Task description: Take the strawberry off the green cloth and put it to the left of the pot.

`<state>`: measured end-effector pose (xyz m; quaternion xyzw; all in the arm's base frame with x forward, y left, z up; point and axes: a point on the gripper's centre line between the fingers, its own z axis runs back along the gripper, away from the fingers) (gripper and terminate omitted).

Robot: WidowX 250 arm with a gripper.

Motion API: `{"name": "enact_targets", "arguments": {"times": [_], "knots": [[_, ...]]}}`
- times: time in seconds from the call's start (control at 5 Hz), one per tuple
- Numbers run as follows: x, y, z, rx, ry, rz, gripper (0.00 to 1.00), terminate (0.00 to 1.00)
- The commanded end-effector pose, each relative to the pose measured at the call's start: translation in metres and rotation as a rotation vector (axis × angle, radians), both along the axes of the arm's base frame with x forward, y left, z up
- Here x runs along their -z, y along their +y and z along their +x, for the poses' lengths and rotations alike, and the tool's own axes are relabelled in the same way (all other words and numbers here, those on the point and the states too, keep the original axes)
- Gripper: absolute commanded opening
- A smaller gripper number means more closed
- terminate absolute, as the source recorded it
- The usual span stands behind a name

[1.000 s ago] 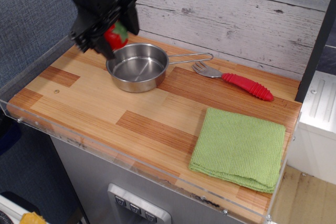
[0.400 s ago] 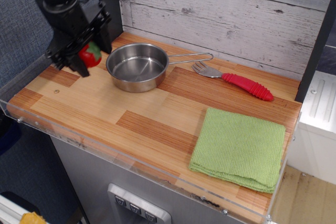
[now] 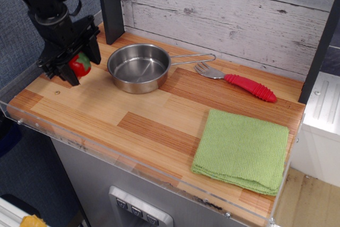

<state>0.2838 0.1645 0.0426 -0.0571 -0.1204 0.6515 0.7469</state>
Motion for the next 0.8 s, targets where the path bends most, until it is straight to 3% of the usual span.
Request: {"name": "enact_targets", "arguments": {"times": [0.0,0.2,0.4,0.6], "knots": [[0.0023,0.0195,-0.0052,-0.019,-0.010,0.015,0.00,0.00],[0.0104,0.0176,-0.0042,-0.024,-0.002,0.008,0.00,0.00],[0.0101,0.0168,-0.0062,-0.033,0.014,-0.010,1.00,0.00],[0.0088,0.0162,-0.0060,-0.038,0.018,-0.016,1.00,0.00]]}}
